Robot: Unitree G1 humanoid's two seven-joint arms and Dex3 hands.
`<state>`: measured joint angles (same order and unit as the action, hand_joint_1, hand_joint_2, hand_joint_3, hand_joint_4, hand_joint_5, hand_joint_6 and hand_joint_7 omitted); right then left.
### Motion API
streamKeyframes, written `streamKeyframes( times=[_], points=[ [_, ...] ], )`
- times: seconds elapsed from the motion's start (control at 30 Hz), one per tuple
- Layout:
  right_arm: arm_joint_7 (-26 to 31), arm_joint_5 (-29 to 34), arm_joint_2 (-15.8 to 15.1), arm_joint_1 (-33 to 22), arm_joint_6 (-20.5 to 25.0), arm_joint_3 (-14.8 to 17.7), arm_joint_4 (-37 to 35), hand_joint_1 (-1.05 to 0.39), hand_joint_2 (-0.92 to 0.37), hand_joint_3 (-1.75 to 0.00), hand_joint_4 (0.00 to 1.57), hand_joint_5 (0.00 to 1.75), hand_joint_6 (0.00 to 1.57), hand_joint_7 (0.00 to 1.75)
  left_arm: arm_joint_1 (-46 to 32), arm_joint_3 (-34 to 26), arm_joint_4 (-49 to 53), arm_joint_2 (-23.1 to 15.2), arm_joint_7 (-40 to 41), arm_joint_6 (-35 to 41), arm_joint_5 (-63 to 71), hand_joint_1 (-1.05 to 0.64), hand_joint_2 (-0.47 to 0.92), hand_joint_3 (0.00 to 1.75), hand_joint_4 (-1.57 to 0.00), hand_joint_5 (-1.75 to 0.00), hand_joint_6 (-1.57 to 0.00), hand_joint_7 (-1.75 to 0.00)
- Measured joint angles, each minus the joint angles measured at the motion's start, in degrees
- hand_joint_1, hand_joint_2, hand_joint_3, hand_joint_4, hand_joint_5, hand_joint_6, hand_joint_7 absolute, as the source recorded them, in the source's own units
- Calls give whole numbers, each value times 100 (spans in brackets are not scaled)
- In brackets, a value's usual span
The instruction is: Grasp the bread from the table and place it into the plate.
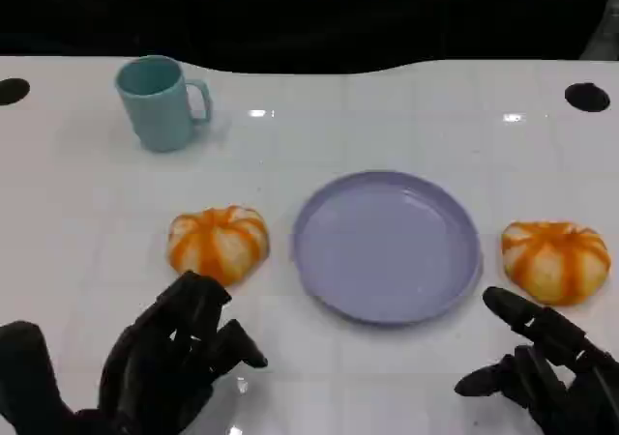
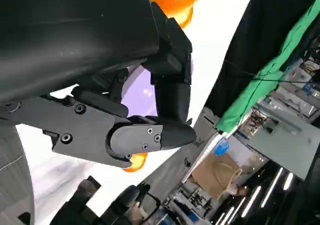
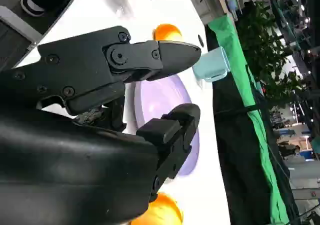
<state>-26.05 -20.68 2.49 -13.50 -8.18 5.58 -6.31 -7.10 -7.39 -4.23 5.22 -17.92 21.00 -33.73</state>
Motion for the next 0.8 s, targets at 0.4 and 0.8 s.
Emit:
streamKeyframes(
  times=[0.4,0.8],
  points=[
    [7,5,0,1,-34,0,-13,-77,-92,-30,77,106,107,19,0,9,-7,-4,2,0,16,-52,92,42,-74,-175,-52,-173],
    [4,16,0,1,-40,0,-18,-77,-92,-31,76,108,107,19,-1,21,-7,-4,3,-44,59,-51,92,46,-68,-175,-47,-169]
  ],
)
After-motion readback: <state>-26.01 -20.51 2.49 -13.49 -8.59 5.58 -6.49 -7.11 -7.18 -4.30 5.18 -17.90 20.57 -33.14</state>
